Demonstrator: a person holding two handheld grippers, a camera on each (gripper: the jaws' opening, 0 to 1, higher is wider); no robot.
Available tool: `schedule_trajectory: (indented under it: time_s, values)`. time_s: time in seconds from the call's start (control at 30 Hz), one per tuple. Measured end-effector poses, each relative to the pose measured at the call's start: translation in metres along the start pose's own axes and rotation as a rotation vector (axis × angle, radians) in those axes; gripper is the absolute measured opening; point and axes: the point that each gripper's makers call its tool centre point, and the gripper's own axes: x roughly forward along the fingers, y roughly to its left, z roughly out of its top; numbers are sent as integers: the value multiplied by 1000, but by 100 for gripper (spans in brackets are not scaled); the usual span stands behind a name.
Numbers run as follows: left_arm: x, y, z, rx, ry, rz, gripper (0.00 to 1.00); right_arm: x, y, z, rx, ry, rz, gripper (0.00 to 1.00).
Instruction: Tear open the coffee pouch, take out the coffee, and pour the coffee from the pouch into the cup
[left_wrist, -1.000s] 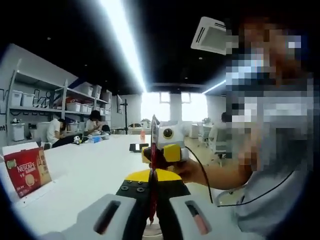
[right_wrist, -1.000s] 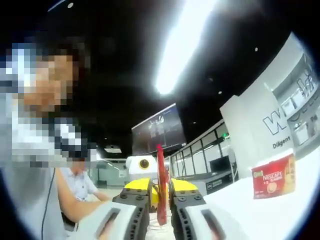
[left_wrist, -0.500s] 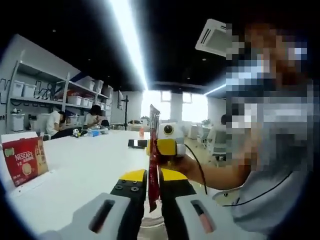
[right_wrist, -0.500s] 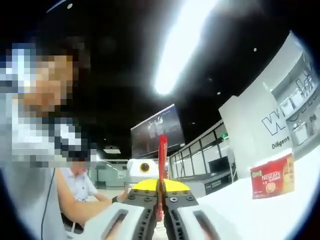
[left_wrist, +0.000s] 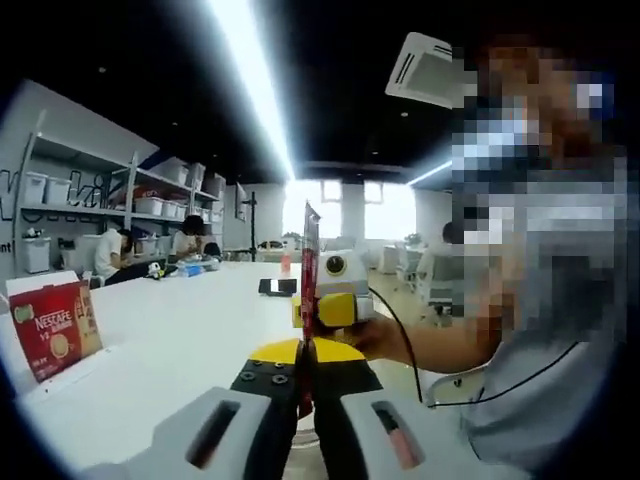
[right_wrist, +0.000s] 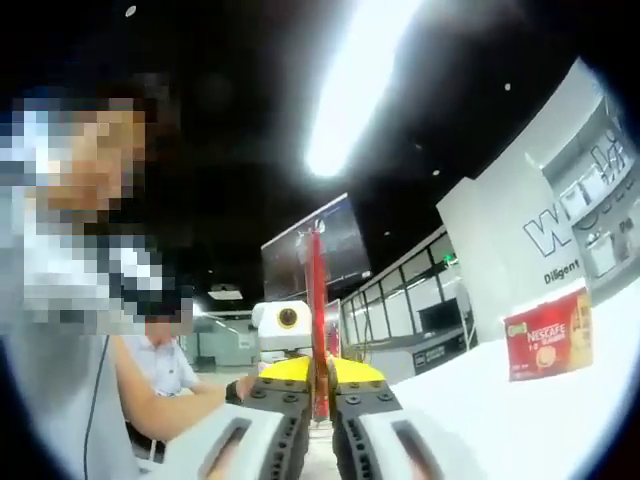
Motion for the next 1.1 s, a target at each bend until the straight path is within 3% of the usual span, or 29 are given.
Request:
schedule_trajectory:
  time_s: [0.23, 0.37, 0.43, 0.57, 0.67, 0.73, 0.8, 1.1]
  values:
    - [-5, 3, -6, -8, 15, 17, 11, 2, -1, 3, -13, 6, 1, 3]
    - [-7, 2, -6, -13, 10, 11, 8, 5, -1, 3, -18, 5, 5, 3]
    - [-7, 2, -7, 25, 21, 16, 5, 6, -1, 3, -21, 8, 6, 4]
    - [-8, 3, -6, 33, 23, 14, 4, 7, -4, 7, -20, -11, 0, 16]
    - [-8, 2, -8, 36, 32, 5, 4, 8, -2, 11, -29, -17, 4, 15]
    - [-8, 0, -8, 38, 33, -3, 4, 10, 1, 9, -25, -4, 15, 6]
    - [-7, 0, -9, 36, 39, -7, 4, 11, 4, 7, -22, 2, 19, 4]
    - [-10, -1, -6, 8, 27, -12, 9, 11, 1, 18, -47, -19, 10, 3]
